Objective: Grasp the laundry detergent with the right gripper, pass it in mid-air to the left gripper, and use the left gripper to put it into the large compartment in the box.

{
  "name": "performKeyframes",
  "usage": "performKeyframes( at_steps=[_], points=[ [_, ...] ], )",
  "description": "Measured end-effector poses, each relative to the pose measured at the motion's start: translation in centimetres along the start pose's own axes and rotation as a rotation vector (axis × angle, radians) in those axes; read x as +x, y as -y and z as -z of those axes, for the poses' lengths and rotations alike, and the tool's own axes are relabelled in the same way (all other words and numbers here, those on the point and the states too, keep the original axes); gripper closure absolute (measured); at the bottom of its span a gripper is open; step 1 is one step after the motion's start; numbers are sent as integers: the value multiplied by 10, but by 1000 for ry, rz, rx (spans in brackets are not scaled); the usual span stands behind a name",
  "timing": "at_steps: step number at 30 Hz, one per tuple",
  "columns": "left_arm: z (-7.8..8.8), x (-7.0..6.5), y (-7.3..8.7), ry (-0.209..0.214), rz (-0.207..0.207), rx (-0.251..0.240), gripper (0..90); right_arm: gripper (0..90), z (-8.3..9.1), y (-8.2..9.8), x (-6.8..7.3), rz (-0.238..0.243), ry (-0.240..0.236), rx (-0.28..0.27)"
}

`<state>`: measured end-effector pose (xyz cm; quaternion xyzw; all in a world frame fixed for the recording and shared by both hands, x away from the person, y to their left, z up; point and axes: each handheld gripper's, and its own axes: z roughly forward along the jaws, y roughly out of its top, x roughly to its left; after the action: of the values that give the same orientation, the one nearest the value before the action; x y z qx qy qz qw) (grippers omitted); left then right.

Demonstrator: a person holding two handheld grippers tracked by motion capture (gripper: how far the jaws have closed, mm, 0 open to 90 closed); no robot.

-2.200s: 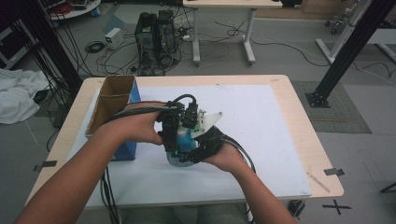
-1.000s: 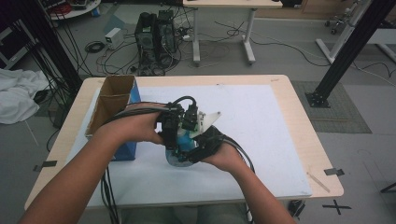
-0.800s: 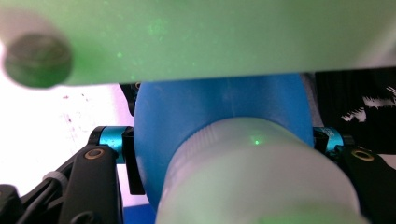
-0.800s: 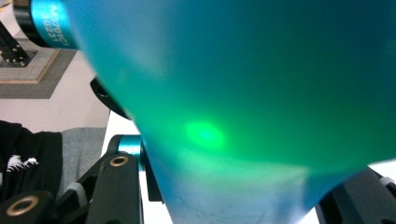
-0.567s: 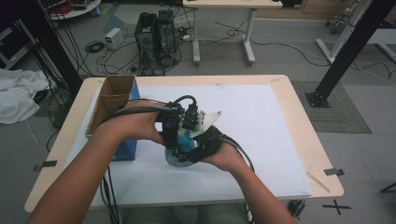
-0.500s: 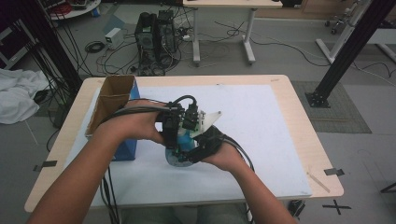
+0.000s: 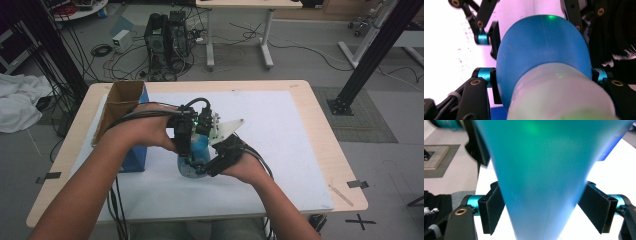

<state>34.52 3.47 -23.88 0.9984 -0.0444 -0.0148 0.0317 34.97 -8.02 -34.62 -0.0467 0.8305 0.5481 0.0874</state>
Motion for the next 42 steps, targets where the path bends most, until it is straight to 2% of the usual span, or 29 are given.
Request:
performKeyframes(
  at_steps=[1,3,4,5,6,7,8,10,11,12,15,16,17,18,20,21,22,23,24,25,27,28,30,34,35,36,40,41,42],
  points=[
    [0,0,0,0,0,0,388,229,0,0,0,0,0,0],
    [1,0,0,-2,5,0,388,224,-5,1,-13,193,-21,-112],
    [2,0,0,-2,4,-1,388,222,-9,-2,-21,317,-13,-179],
    [2,-2,0,4,25,2,388,218,-11,-4,-26,393,-14,-227],
    [2,-2,0,4,25,2,388,218,-11,-6,-29,437,-13,-257],
    [4,-1,-1,-1,5,4,388,217,-11,-8,-32,485,-12,-283],
    [5,-2,-2,4,18,4,388,216,-11,-9,-34,512,-9,-295],
    [7,-2,-3,5,19,8,388,215,-10,-10,-35,524,-15,-302],
    [10,-2,-4,8,26,3,388,188,-8,-12,-37,552,-7,-308],
    [12,0,-5,-1,7,5,388,176,-6,-12,-38,561,-5,-307],
    [17,1,-5,-4,15,8,388,167,1,-12,-39,558,-3,-285],
    [19,0,-4,8,35,7,388,167,33,1,12,-230,6,166],
    [20,0,-4,2,39,10,388,167,36,1,11,-214,21,170],
    [23,2,-5,4,31,36,388,167,39,0,11,-224,14,174],
    [24,3,-4,-6,22,25,388,166,45,-1,9,-223,16,183],
    [26,5,-3,5,35,19,388,162,48,-1,9,-225,21,188],
    [28,5,-3,-2,47,15,388,135,54,-2,12,-283,35,231],
    [30,7,-2,2,47,19,388,134,58,-1,6,-224,42,253],
    [30,7,-2,2,47,19,388,134,60,0,6,-229,51,279],
    [34,8,-1,3,61,22,388,134,63,0,2,-194,64,279],
    [38,10,0,4,72,24,388,133,69,0,2,-208,68,303],
    [40,10,1,12,95,23,388,134,71,0,-1,-169,74,294],
    [46,13,2,3,99,26,388,133,76,-1,0,-203,79,315],
    [55,18,7,-6,134,15,387,127,85,0,-4,-197,89,357],
    [63,22,12,-5,181,14,387,125,86,0,-5,-200,81,365],
    [63,22,12,-5,181,14,387,125,87,0,-5,-210,88,377],
    [84,31,25,-5,299,-1,387,125,92,1,-9,-197,87,405],
    [88,32,29,-12,318,-4,387,125,93,0,-9,-214,89,410],
    [88,32,29,-12,318,-4,387,125,94,1,-9,-214,92,416]
  ],
)
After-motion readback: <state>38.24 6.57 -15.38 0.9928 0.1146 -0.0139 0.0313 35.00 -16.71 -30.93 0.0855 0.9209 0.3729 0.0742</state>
